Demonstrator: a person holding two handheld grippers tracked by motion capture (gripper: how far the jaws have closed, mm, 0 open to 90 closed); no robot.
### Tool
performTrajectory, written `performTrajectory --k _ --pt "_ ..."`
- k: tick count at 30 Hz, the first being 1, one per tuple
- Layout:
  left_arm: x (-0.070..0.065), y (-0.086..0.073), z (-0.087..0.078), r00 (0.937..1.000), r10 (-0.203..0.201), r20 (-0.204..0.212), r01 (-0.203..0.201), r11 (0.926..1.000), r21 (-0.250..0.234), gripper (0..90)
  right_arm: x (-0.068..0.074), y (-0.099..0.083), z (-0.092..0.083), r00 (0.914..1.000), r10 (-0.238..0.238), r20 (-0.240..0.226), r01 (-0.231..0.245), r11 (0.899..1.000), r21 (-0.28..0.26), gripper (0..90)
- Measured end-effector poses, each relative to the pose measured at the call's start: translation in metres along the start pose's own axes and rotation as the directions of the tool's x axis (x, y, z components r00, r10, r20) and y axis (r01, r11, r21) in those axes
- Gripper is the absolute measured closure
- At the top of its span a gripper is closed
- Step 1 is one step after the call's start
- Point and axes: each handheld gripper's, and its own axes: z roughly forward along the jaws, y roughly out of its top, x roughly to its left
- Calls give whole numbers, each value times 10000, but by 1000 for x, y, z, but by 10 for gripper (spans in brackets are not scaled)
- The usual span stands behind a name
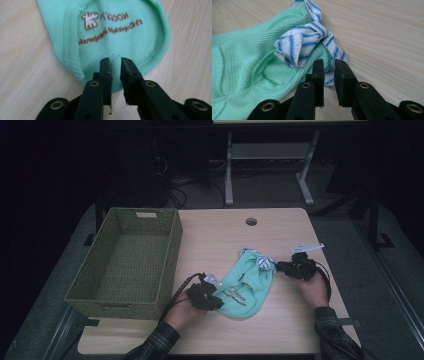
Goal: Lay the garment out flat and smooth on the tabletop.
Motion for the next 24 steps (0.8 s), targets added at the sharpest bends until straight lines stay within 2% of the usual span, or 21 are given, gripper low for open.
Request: performTrajectory --k 6,8,12,14,15,16,22,24 --pt "3 10 -7 9999 59 -149 -64 9995 -318 725 7 -4 -12 9999 -111 -52 110 9999 -90 767" --pt "6 19 -8 9987 196 -480 -218 9987 -461 729 15 -7 -17 9995 -197 -235 197 9998 -12 768" --pt "11 29 -5 9972 250 -706 -287 9982 -518 731 29 -12 -21 9980 -295 -562 293 9996 -33 767" --pt "16 34 0 9961 246 -852 -283 9987 -424 725 33 -14 -21 9972 -229 -710 230 9997 0 768" --pt "20 38 6 9933 316 -1113 -362 9985 -398 719 41 -17 -21 9954 -400 -865 408 9991 68 767" --pt "23 40 10 9928 300 -1157 -343 9988 -352 715 46 -18 -21 9954 -369 -885 383 9992 142 767" --pt "30 48 23 9928 309 -1154 -340 9991 -255 687 61 -26 -20 9915 -655 -1121 699 9969 355 766" --pt "31 50 28 9918 380 -1224 -392 9992 -77 682 68 -28 -22 9886 -787 -1281 831 9961 293 766"
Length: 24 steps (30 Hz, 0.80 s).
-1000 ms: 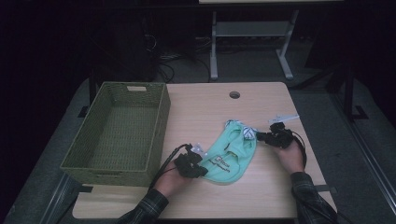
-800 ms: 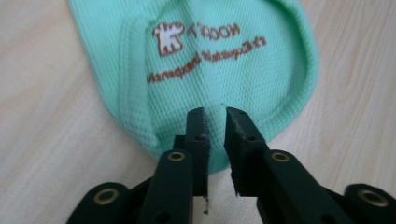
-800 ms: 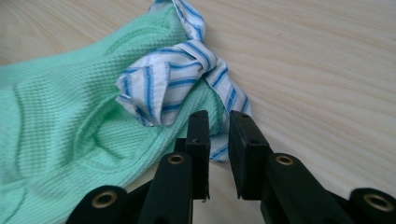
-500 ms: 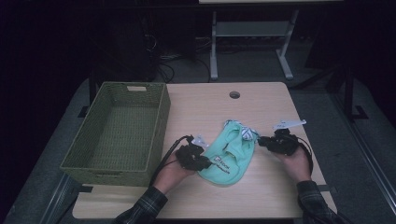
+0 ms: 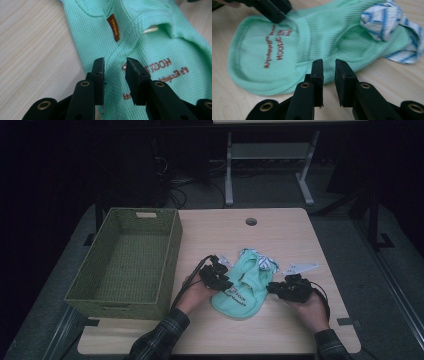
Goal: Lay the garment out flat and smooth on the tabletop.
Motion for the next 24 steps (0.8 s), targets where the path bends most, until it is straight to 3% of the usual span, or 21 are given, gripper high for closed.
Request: performTrajectory --k 4,8,15,20,24 --pt "0 -2 7 10000 54 -41 -53 9994 347 715 8 1 3 9997 -175 -176 176 9998 67 766" --pt "2 -4 4 9999 22 -137 -19 9997 225 852 10 2 8 9993 -293 -244 297 9994 163 766" --pt "7 -8 -11 9980 -429 -469 414 9986 -320 860 15 2 11 9985 -366 -410 380 9987 332 776" --pt "11 -14 -13 9933 -689 -924 686 9976 -58 861 15 0 22 9975 -626 -322 652 9942 854 810" --pt "15 -18 -16 9875 -919 -1280 935 9956 61 862 14 -1 21 9977 -601 -303 625 9942 872 810"
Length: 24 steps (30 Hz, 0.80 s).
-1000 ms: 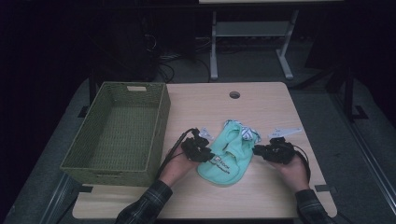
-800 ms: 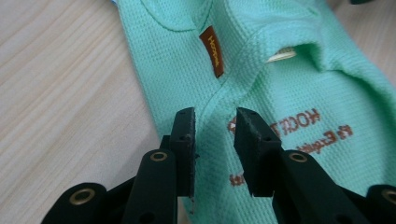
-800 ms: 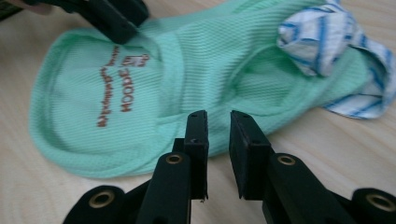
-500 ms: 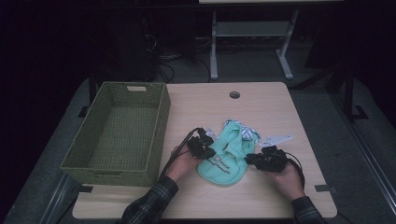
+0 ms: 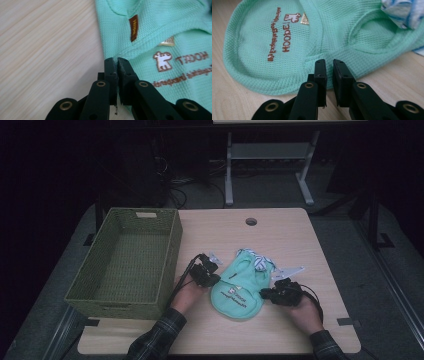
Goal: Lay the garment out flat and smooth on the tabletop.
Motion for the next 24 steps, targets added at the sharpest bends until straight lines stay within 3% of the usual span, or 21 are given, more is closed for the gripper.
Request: performTrajectory --k 3,5,8,13,15,19,24 --pt "3 -4 2 9995 -221 -205 228 9991 366 863 0 0 0 10000 10 -33 -10 10000 -7 810" --pt "4 -6 4 9997 -235 0 235 9985 494 852 0 0 1 10000 6 -65 -6 10000 -35 810" --pt "2 -3 -1 9998 -211 69 209 9995 224 761 -1 0 1 10000 -3 -80 3 10000 -2 810" --pt "2 6 -7 9995 -5 318 13 9996 -269 744 -1 0 1 10000 -10 -74 10 10000 -24 810" --pt "4 12 -3 9985 198 516 -174 9988 -459 765 -1 0 1 10000 -1 -93 1 10000 -32 810" --pt "7 19 8 9970 260 735 -235 9991 -348 892 0 0 1 10000 -12 -57 12 10000 -8 818" --pt "10 23 19 9962 348 798 -333 9992 -202 897 0 1 1 10000 -41 -9 41 10000 3 845"
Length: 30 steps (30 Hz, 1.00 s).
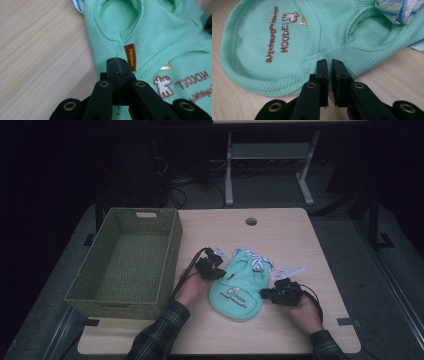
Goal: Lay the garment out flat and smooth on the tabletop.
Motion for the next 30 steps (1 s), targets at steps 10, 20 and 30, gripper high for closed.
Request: performTrajectory --k 10,20,30 --pt "-2 -6 6 10000 76 31 -77 9996 269 897 1 2 0 9998 -210 51 209 9996 197 898" --pt "-10 -15 -1 9987 83 507 -106 9989 449 897 -4 0 -3 9995 -240 210 235 9994 243 899" --pt "-27 -25 -9 9956 305 884 -362 9973 634 897 -11 1 -5 9986 -133 504 119 9996 274 899"
